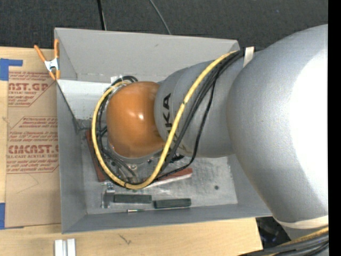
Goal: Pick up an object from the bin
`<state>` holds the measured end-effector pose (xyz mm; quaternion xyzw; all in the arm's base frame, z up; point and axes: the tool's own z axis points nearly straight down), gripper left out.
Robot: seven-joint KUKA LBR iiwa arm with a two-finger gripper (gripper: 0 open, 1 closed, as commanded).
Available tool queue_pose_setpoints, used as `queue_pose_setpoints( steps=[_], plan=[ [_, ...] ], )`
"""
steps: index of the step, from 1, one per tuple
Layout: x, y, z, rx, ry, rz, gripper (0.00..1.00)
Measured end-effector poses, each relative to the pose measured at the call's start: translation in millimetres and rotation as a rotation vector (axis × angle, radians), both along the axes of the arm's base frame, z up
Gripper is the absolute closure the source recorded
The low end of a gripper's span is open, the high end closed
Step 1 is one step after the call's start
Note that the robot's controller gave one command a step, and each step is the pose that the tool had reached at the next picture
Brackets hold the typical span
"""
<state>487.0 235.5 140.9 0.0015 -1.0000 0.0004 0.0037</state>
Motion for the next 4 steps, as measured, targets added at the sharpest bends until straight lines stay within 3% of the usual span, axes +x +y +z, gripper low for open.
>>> queue_pose_setpoints(
  steps=[1, 2, 3, 4],
  plan=[
    [2.4, -1.2, 4.3, 0.002, -0.007, -0.003, 0.00],
    [-4.6, -74.5, -65.4, 0.006, -0.020, 0.162, 0.00],
    [-5.2, -76.0, -16.5, 0.001, -0.005, 0.190, 0.00],
    [-6.0, -121.9, -43.4, 0.000, -0.003, 0.147, 0.00]
  ],
)
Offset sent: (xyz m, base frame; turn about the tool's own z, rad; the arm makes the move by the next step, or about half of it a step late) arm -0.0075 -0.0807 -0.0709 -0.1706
